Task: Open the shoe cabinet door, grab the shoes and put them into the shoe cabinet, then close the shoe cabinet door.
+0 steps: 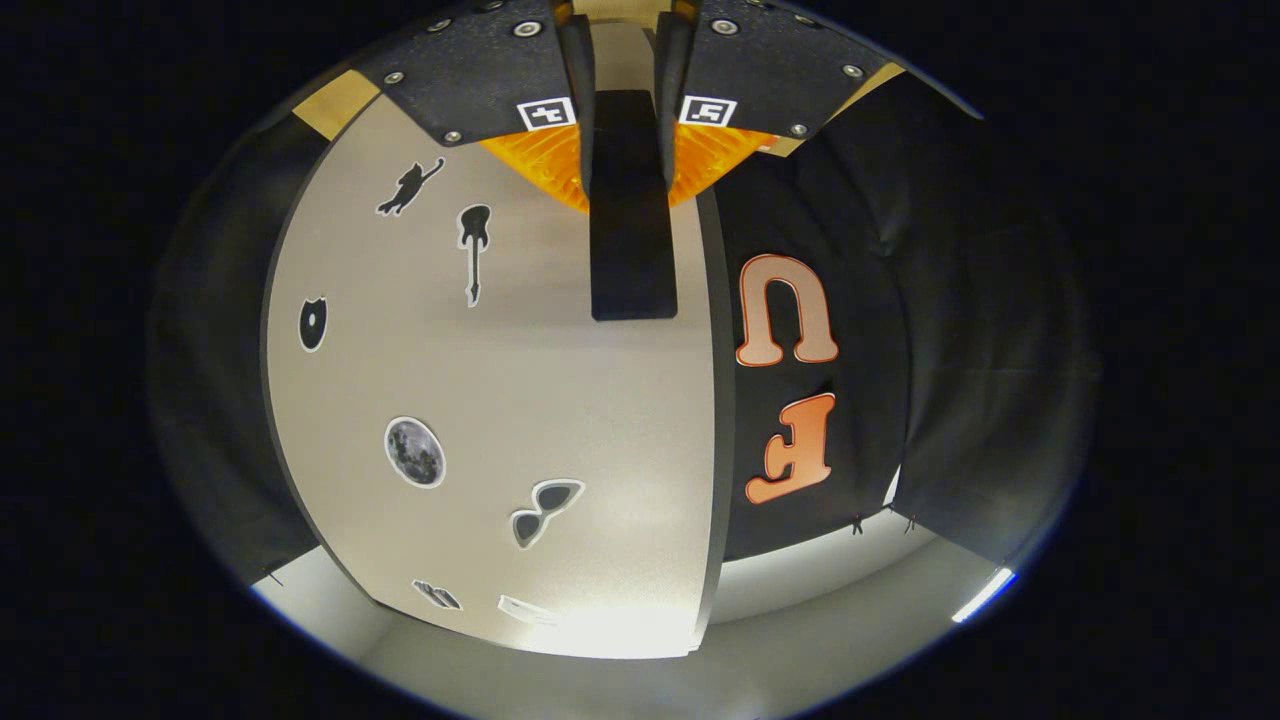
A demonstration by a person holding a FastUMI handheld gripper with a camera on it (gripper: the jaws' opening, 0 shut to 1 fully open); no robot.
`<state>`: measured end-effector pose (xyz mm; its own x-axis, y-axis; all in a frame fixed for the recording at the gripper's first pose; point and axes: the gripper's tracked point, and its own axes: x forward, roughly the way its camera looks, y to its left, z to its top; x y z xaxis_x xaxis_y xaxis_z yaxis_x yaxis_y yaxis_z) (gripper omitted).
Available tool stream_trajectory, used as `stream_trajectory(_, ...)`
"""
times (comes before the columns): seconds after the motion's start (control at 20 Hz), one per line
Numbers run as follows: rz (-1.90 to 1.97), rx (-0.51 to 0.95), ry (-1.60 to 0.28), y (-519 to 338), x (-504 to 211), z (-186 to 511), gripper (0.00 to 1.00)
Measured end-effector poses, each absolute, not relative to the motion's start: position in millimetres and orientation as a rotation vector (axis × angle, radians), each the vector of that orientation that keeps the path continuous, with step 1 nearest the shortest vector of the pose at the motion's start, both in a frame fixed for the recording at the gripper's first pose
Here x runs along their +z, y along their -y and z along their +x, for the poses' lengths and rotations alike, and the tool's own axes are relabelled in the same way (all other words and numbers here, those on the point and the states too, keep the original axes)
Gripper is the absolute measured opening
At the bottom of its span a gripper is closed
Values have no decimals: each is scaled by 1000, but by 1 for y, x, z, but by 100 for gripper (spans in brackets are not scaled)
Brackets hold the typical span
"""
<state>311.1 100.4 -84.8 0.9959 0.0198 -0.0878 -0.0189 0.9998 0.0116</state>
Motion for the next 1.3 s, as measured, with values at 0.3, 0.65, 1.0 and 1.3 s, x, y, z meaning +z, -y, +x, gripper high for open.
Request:
stream_trajectory(0.3,31,-42,-75,-84,-78,256,23)
stream_trajectory(0.65,26,-89,-83,-56,-73,213,22)
stream_trajectory(1.0,36,-44,-78,-25,-68,182,21)
stream_trajectory(1.3,41,28,-77,11,-66,152,21)
